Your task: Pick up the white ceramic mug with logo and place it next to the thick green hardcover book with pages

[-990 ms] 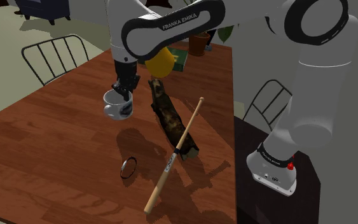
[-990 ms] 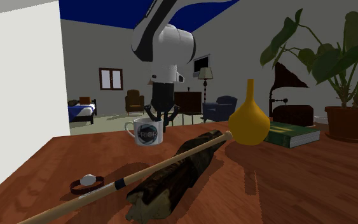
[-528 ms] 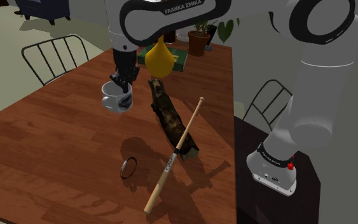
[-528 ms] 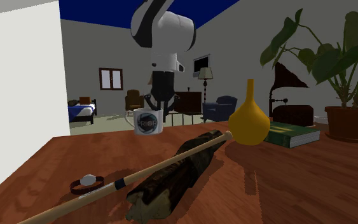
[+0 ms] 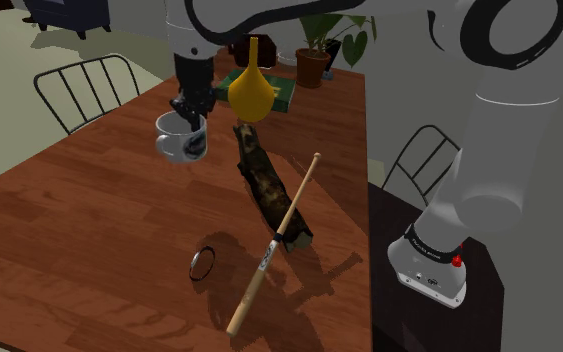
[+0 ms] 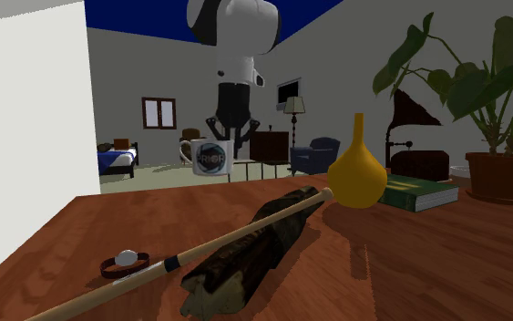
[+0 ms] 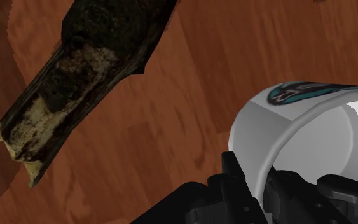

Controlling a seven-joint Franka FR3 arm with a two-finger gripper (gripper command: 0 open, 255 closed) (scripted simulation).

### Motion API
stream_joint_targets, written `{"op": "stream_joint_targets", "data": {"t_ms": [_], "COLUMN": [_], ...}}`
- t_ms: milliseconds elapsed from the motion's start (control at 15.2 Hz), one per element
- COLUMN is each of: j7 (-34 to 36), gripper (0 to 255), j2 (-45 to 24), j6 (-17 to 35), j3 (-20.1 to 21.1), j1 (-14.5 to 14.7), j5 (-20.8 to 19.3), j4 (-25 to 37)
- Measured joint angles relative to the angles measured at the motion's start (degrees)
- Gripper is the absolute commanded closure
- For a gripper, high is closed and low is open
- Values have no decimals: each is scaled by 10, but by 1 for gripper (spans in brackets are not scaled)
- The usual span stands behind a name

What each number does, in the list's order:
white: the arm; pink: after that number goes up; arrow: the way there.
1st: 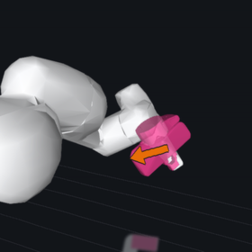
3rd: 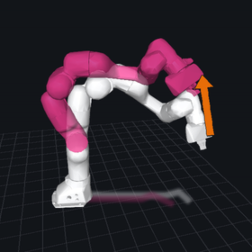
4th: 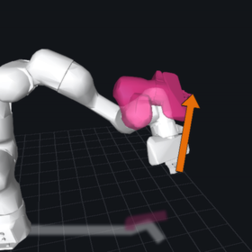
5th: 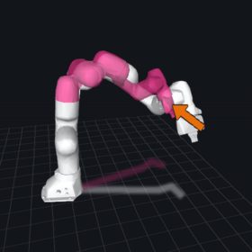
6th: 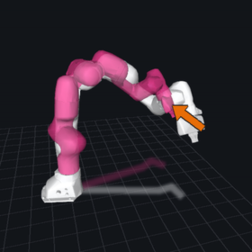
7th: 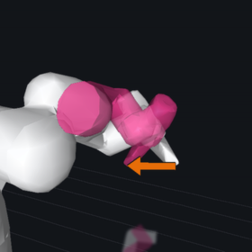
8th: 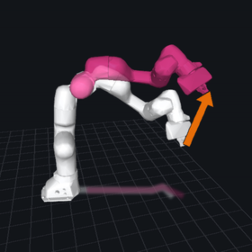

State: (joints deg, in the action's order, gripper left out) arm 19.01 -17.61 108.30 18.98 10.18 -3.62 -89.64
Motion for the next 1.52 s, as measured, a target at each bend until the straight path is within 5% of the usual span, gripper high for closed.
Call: {"op": "stream_joint_targets", "data": {"t_ms": [1056,1518], "j7": [-188,-281], "gripper": [255,255], "j2": [96,100], "j6": [15,9], "j3": [-62,-100], "j1": [-122,-173], "j5": [46,54], "j4": [-112,-113]}}
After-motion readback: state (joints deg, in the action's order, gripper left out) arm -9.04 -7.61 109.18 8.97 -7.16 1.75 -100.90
